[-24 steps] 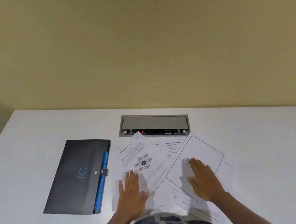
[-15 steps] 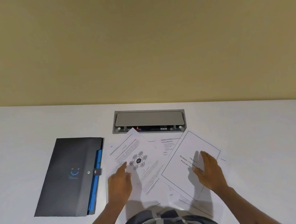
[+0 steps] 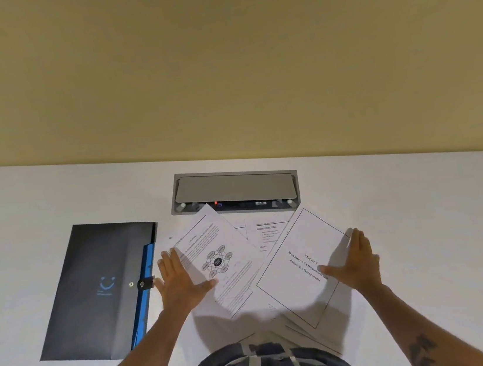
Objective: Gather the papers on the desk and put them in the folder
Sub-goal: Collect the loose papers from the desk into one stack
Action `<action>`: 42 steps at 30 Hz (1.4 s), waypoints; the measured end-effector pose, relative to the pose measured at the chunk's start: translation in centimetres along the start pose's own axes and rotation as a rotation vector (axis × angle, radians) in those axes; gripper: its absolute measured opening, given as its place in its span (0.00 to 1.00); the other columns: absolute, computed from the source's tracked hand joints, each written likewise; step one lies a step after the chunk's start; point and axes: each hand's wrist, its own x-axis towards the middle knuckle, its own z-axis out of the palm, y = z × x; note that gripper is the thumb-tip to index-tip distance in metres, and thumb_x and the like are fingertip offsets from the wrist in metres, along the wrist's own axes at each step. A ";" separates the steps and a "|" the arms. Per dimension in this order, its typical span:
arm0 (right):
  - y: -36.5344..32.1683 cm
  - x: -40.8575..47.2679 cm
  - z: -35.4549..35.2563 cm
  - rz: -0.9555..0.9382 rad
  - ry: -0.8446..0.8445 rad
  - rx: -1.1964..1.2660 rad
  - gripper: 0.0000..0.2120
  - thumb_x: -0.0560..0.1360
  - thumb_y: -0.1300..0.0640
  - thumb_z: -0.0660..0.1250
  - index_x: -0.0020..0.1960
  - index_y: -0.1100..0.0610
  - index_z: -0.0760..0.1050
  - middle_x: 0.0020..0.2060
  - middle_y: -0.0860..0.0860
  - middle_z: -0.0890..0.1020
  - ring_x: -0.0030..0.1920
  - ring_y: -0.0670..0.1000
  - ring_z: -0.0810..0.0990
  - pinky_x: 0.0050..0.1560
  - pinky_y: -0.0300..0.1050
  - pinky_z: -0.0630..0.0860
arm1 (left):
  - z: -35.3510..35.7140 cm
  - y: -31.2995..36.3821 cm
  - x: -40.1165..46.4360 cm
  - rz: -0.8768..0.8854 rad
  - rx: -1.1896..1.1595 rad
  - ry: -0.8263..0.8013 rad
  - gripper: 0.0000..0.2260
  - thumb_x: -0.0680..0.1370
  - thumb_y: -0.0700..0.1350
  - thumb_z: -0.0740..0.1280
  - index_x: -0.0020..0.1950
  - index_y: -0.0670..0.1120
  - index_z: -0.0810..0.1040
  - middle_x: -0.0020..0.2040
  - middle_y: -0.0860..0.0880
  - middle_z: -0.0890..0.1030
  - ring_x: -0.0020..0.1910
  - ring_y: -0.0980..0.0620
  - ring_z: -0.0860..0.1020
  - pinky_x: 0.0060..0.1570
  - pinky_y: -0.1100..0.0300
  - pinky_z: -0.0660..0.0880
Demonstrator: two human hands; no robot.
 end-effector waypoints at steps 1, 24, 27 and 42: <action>0.0 0.0 0.3 0.012 -0.019 -0.009 0.70 0.63 0.32 0.80 0.85 0.64 0.43 0.84 0.56 0.54 0.84 0.58 0.55 0.74 0.62 0.68 | 0.2 0.0 0.0 0.002 0.009 -0.003 0.64 0.65 0.72 0.74 0.84 0.47 0.38 0.86 0.43 0.40 0.85 0.39 0.41 0.79 0.31 0.50; -1.5 -1.9 3.4 0.020 0.072 0.434 0.54 0.71 0.60 0.81 0.86 0.48 0.51 0.65 0.60 0.80 0.63 0.65 0.80 0.62 0.58 0.78 | 0.3 1.6 -1.0 0.048 -0.274 0.186 0.46 0.73 0.54 0.78 0.84 0.50 0.55 0.75 0.44 0.73 0.73 0.39 0.72 0.77 0.32 0.58; -2.0 -2.4 3.6 0.094 0.075 0.633 0.58 0.69 0.66 0.83 0.86 0.49 0.51 0.73 0.56 0.78 0.66 0.62 0.81 0.66 0.57 0.79 | 0.0 1.2 -1.2 -0.023 -0.319 0.190 0.48 0.72 0.54 0.79 0.84 0.50 0.54 0.74 0.43 0.74 0.71 0.39 0.75 0.72 0.34 0.65; -2.4 -3.8 3.3 0.157 0.135 0.838 0.30 0.69 0.67 0.81 0.68 0.55 0.76 0.54 0.51 0.84 0.55 0.58 0.84 0.44 0.40 0.80 | -1.4 0.3 -0.7 -0.084 -0.512 0.328 0.27 0.74 0.48 0.79 0.70 0.47 0.74 0.67 0.44 0.81 0.66 0.40 0.79 0.71 0.32 0.69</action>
